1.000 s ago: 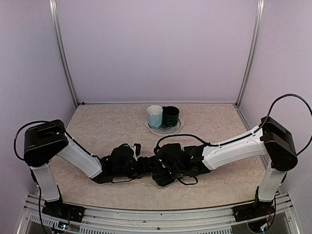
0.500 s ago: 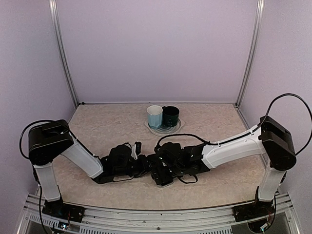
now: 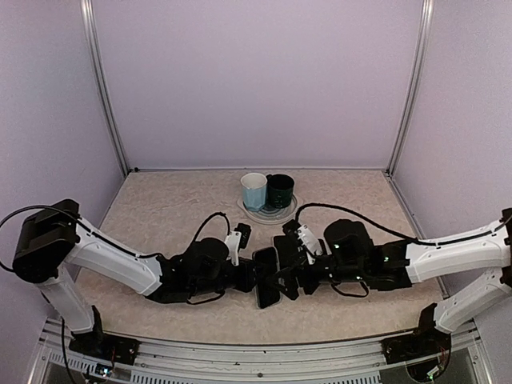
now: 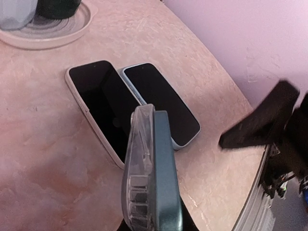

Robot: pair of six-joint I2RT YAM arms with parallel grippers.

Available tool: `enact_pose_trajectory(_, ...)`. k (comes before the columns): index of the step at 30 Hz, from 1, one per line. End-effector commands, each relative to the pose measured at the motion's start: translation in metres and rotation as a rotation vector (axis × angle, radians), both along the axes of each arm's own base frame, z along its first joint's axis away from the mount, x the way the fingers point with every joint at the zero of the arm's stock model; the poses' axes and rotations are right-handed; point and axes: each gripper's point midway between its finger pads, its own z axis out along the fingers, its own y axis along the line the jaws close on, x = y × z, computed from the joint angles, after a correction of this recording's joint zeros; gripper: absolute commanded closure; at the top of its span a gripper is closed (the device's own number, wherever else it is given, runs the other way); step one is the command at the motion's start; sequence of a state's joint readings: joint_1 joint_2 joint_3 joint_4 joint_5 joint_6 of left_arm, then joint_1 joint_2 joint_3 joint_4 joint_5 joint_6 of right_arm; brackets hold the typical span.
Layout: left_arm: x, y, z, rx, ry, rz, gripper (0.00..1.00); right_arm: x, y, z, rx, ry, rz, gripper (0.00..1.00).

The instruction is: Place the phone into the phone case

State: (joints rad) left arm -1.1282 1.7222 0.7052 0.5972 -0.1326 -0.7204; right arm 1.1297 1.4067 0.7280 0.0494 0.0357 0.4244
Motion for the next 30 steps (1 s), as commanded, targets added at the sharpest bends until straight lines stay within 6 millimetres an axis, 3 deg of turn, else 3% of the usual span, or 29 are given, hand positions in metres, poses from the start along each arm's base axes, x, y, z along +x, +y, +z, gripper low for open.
enact_pose_trajectory(1,-0.002,0.019,0.021,0.205,-0.264,-0.006,1.00,-0.005,-0.017,0.075,0.370,-0.149,0.136,0.01)
enact_pose_trajectory(6,-0.032,0.020,0.085,0.102,-0.438,-0.079,1.00,-0.019,-0.047,0.103,0.517,-0.313,0.185,0.01)
enact_pose_trajectory(11,-0.070,0.017,0.159,-0.066,-0.567,-0.185,1.00,-0.040,-0.036,0.124,0.538,-0.397,0.360,0.01)
enact_pose_trajectory(15,-0.089,0.014,0.194,-0.124,-0.613,-0.222,1.00,-0.047,-0.014,0.122,0.516,-0.364,0.485,0.02)
enact_pose_trajectory(19,-0.094,0.014,0.210,-0.154,-0.631,-0.220,1.00,-0.066,0.005,0.126,0.538,-0.348,0.618,0.05)
enact_pose_trajectory(23,-0.094,0.014,0.211,-0.164,-0.624,-0.217,1.00,-0.071,0.021,0.114,0.495,-0.322,0.645,0.21)
enact_pose_trajectory(27,-0.095,0.013,0.215,-0.192,-0.611,-0.216,1.00,-0.072,0.024,0.102,0.476,-0.268,0.646,0.33)
enact_pose_trajectory(28,-0.095,0.013,0.216,-0.196,-0.610,-0.214,1.00,-0.072,0.023,0.101,0.477,-0.261,0.643,0.32)
enact_pose_trajectory(30,-0.092,0.014,0.214,-0.178,-0.604,-0.197,1.00,-0.068,0.020,0.100,0.463,-0.260,0.612,0.20)
